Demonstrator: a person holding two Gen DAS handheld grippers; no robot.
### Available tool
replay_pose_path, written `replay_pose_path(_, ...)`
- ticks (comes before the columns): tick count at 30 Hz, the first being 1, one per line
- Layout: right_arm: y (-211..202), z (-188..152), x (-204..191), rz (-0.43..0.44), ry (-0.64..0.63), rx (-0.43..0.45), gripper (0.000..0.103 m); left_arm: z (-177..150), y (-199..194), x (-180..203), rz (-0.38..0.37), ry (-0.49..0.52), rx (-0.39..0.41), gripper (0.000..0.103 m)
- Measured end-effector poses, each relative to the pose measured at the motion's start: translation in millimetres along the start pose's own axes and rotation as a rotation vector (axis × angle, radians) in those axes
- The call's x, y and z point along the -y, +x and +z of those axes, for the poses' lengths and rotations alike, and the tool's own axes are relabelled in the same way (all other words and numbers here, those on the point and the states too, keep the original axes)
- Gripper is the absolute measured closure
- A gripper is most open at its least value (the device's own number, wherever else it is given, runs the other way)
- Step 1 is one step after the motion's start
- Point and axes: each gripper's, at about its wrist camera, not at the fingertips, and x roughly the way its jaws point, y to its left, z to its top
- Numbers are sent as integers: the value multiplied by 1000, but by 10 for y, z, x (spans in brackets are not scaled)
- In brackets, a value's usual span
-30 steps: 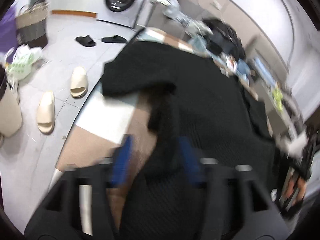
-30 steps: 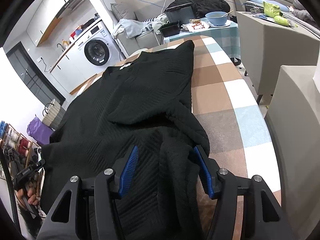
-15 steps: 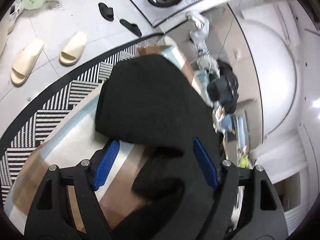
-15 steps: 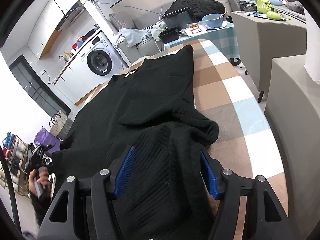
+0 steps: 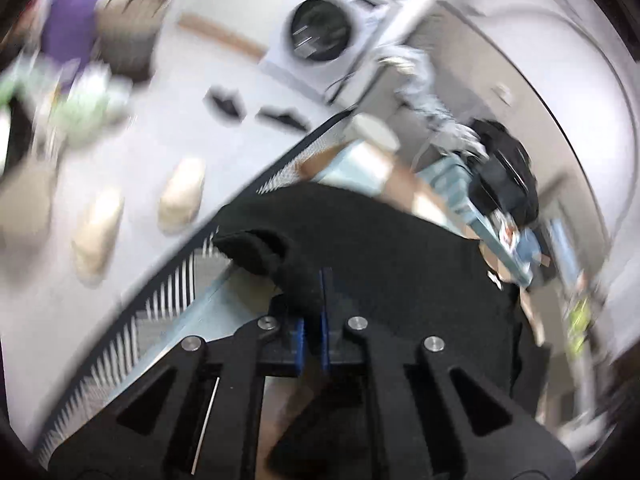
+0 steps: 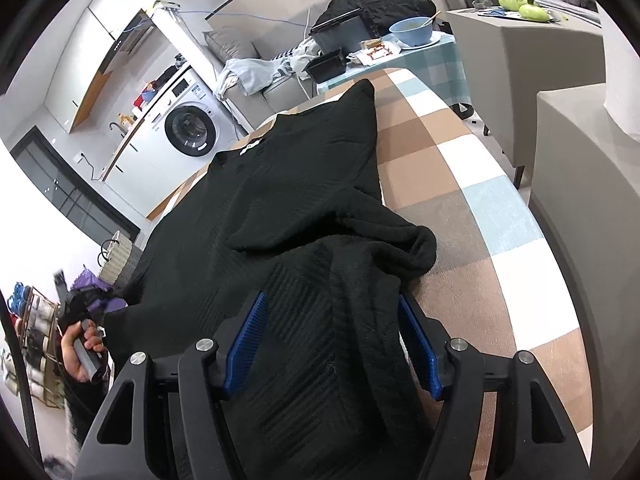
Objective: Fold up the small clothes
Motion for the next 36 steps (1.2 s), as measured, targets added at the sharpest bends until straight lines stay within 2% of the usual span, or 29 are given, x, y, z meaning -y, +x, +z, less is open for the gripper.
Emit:
replay_pose_path(2,7,-20,1,4,0,-7,36,32,-110,442,-13,150,48,100)
replay_pose_path(4,26,-23,-11,6,-6,-19,35,-19,-147,924,-70,313,39,100)
replay_pose_path(6,35,-24,-36,7,-17,-26,35,-182,-58,1332,-185,447,-60,96)
replay_pose_path(7,37,-25,-43,6,-19,-27,34,-298,40,1490,-263,502,-162,84)
replay_pose_path(8,34,-28,-48,5,-21,-26,33,-415,98,1584,-332,520,-244,67)
replay_pose_path(10,45,-25,-47,-1,-20,-26,32,-568,152,1624,-398,520,-317,47)
replay_pose_path(12,34,-35,-37,-5,-16,-26,32,-678,86,1572,-416,530,-276,45)
replay_pose_path(14,18,-48,-32,-8,-12,-23,32,-697,18,1492,-401,532,-249,36)
replay_pose_path(16,17,-51,-26,-9,-8,-23,31,-693,-97,1355,-406,505,-236,33)
replay_pose_path(18,27,-52,-26,-3,-5,-26,31,-619,-143,1173,-379,461,-211,27)
replay_pose_path(24,79,-78,-51,3,-6,-32,31,-516,-175,583,-291,325,-209,27)
replay_pose_path(28,76,-110,-43,4,-2,-38,30,-246,262,323,-220,199,-235,27)
replay_pose_path(29,66,-119,-37,5,2,-37,30,-122,462,222,-157,153,-249,27)
replay_pose_path(30,56,-124,-33,7,3,-37,30,-49,582,164,-133,122,-258,27)
replay_pose_path(32,32,-135,-25,4,3,-34,30,80,815,62,-112,70,-282,28)
replay_pose_path(33,22,-141,-18,2,3,-33,29,137,918,16,-115,52,-293,31)
replay_pose_path(34,15,-147,-10,-1,5,-33,29,175,985,-15,-121,38,-293,44)
replay_pose_path(35,11,-152,0,-3,7,-34,29,200,1041,-8,-120,36,-296,65)
replay_pose_path(36,9,-156,10,-7,9,-36,29,219,1050,5,-114,47,-296,77)
